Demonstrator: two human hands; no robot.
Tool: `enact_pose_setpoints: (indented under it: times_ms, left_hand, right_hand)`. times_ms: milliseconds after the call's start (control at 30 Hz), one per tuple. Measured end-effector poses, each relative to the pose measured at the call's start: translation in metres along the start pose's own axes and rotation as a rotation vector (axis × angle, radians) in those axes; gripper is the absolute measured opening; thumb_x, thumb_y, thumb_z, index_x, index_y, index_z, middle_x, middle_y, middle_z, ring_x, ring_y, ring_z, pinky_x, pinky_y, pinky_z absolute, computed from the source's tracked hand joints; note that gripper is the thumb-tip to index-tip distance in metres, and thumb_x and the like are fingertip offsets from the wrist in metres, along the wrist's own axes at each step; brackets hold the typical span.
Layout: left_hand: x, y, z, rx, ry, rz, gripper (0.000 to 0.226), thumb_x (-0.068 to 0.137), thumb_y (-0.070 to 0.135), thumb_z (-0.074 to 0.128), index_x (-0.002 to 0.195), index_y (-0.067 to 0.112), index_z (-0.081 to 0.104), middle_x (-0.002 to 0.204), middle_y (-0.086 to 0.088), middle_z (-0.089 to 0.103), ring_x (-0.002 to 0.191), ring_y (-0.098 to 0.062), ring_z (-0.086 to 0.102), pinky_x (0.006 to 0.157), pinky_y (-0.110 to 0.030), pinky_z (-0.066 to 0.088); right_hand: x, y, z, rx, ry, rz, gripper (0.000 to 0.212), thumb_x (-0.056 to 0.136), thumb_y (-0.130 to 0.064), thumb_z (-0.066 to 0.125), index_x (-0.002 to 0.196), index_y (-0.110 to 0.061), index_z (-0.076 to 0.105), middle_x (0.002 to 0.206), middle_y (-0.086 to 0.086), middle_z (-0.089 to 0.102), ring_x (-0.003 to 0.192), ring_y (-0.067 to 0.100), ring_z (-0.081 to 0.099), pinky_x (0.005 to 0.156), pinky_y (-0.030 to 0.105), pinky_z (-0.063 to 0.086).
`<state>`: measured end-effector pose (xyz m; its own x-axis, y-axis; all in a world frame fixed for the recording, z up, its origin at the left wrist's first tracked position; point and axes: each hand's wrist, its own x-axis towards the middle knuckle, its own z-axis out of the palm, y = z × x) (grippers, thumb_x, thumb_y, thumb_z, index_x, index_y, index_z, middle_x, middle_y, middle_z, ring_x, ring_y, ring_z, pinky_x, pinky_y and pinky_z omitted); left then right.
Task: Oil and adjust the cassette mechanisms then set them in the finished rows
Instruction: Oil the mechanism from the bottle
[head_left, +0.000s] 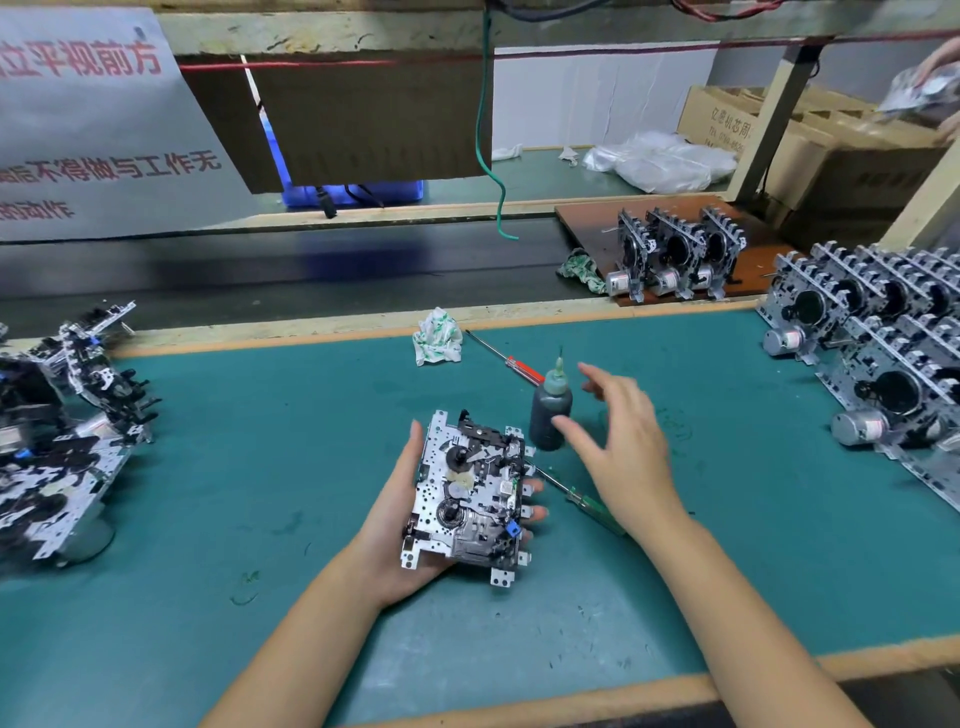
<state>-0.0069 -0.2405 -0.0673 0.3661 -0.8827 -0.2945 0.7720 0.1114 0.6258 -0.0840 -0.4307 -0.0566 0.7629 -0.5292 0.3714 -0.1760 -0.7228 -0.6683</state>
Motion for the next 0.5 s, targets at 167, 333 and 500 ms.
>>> enact_pose_setpoints:
  times_ms: [167, 333, 500]
  left_hand:
    - [-0.002, 0.006, 0.001, 0.098, -0.050, -0.178, 0.082, 0.084, 0.070, 0.038, 0.129, 0.004, 0.057, 0.126, -0.030, 0.056, 0.105, -0.045, 0.061, 0.093, -0.048, 0.048]
    - [0.003, 0.024, 0.011, 0.621, 0.133, -0.310, 0.075, 0.063, 0.080, 0.041, 0.120, 0.034, 0.056, 0.111, 0.015, 0.066, 0.096, -0.001, 0.064, 0.076, -0.015, 0.052]
    - [-0.013, 0.030, 0.014, 0.817, 0.259, -0.184, 0.082, 0.064, 0.085, 0.025, 0.055, 0.017, 0.071, 0.063, 0.001, 0.068, 0.057, -0.010, 0.061, 0.056, -0.013, 0.047]
  right_hand:
    - [-0.018, -0.004, -0.033, -0.366, -0.392, -0.403, 0.064, 0.079, -0.031, 0.062, 0.138, -0.021, 0.042, 0.122, -0.003, 0.050, 0.118, 0.017, 0.043, 0.102, 0.032, 0.031]
    - [-0.041, -0.003, -0.039, -0.485, -0.530, -0.522, 0.054, 0.075, -0.063, 0.056, 0.101, -0.016, 0.062, 0.102, -0.004, 0.060, 0.103, 0.017, 0.054, 0.098, 0.023, 0.026]
    - [-0.062, 0.002, -0.033, -0.405, -0.396, -0.507, 0.064, 0.074, -0.078, 0.044, 0.080, -0.017, 0.061, 0.088, -0.008, 0.058, 0.089, 0.016, 0.056, 0.091, 0.024, 0.032]
